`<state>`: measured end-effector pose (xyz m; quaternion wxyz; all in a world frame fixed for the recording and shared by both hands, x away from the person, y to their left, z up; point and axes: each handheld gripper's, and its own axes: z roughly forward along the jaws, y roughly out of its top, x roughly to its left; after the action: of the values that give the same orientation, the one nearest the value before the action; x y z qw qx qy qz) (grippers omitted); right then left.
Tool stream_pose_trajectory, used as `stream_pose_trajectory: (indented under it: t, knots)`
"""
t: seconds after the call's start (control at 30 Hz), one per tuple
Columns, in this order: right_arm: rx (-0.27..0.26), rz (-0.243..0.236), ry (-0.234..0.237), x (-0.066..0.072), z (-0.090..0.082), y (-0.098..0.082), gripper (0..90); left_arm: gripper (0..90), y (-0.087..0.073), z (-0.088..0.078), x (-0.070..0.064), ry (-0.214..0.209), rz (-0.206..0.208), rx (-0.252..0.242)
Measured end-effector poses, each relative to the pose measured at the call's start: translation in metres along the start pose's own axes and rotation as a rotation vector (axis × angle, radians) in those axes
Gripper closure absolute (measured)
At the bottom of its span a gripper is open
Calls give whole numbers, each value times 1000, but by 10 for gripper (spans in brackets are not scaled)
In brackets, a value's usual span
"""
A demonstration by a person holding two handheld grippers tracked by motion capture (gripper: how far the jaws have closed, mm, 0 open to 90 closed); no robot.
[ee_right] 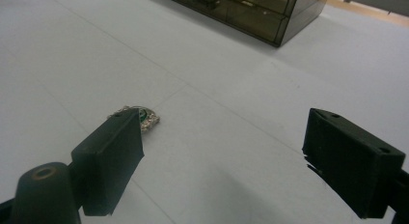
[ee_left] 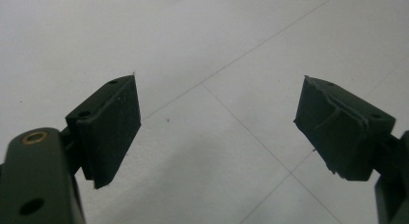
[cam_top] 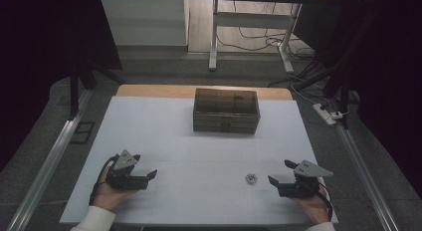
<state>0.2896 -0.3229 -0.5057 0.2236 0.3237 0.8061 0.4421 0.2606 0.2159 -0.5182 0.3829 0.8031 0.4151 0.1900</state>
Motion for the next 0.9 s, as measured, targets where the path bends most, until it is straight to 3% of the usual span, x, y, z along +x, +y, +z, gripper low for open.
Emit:
stream_pose_trajectory:
  t: [0.53,0.73,0.9]
  knots:
    - [-16,64,0,-4,-2,-3,160,150,4,5,-3,-4,22,7]
    - [-18,59,3,-1,-3,-2,161,148,4,5,-5,-4,47,17]
    - [-26,64,-12,0,-4,-1,169,146,3,3,-3,5,38,8]
